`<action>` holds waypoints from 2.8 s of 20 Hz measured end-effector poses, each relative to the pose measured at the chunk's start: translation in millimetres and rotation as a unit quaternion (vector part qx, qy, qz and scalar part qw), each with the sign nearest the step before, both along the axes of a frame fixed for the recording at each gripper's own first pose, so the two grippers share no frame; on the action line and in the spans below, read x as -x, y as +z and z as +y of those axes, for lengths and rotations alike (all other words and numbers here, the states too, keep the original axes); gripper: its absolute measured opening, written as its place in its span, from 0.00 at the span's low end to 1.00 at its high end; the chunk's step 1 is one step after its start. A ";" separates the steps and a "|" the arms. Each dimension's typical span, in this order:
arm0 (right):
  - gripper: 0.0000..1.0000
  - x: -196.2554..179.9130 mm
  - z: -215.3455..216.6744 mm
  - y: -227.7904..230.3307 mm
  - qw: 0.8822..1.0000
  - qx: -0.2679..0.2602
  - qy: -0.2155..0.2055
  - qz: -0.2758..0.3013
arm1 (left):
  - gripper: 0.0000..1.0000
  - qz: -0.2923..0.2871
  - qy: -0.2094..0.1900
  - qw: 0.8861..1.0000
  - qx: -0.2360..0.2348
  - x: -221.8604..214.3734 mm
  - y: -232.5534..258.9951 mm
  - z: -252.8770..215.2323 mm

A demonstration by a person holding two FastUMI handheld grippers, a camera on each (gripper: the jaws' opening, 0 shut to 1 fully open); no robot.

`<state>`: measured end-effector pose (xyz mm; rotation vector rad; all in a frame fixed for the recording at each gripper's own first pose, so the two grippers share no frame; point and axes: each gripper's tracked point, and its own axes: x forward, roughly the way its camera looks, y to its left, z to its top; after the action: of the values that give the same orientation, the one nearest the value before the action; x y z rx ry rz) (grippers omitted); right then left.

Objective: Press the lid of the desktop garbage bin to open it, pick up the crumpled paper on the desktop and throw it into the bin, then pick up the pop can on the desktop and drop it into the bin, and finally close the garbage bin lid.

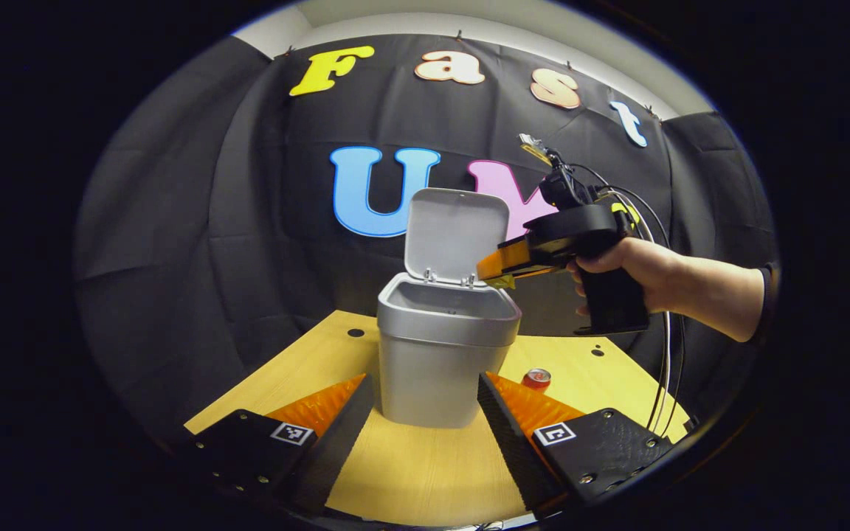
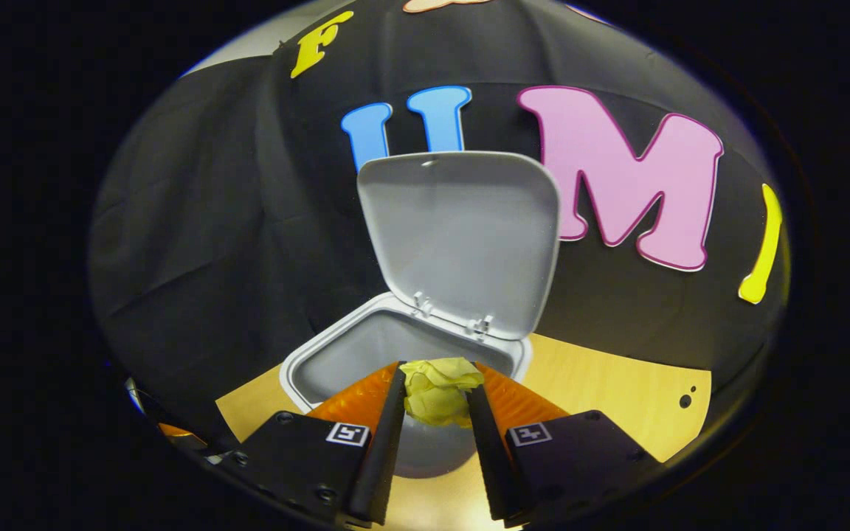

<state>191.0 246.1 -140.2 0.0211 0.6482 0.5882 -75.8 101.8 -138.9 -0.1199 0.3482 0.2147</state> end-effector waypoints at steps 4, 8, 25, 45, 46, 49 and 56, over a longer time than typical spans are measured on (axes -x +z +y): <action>0.69 4.5 21.1 -8.1 1.000 0.003 0.011 0.001 | 0.93 0.009 0.009 1.000 -0.003 7.0 -6.3 12.6; 1.00 1.7 25.5 -10.2 1.000 0.008 0.004 -0.003 | 0.93 0.015 0.005 1.000 0.005 13.4 -11.9 17.4; 0.98 29.1 -202.0 41.3 0.959 0.043 -0.209 -0.185 | 0.92 0.023 -0.173 0.985 -0.013 -69.7 -86.1 -97.0; 0.98 129.7 -348.5 -100.3 0.936 0.088 -0.317 -0.122 | 0.92 0.068 -0.222 0.973 -0.005 -220.0 -249.3 -207.9; 0.99 129.7 -348.0 -105.2 0.938 0.087 -0.316 -0.117 | 0.92 0.069 -0.223 0.972 -0.009 -225.0 -254.2 -209.8; 0.99 130.5 -346.7 -117.1 0.941 0.078 -0.313 -0.103 | 0.92 0.076 -0.222 0.972 -0.010 -236.2 -267.8 -214.6; 0.99 130.7 -355.3 -139.3 0.943 0.079 -0.313 -0.077 | 0.93 0.083 -0.216 0.973 -0.006 -248.8 -283.4 -217.5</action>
<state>60.3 -109.2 -279.6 0.0294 0.4954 -0.0793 173.0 -115.8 -422.2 -0.0124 0.5300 -0.2061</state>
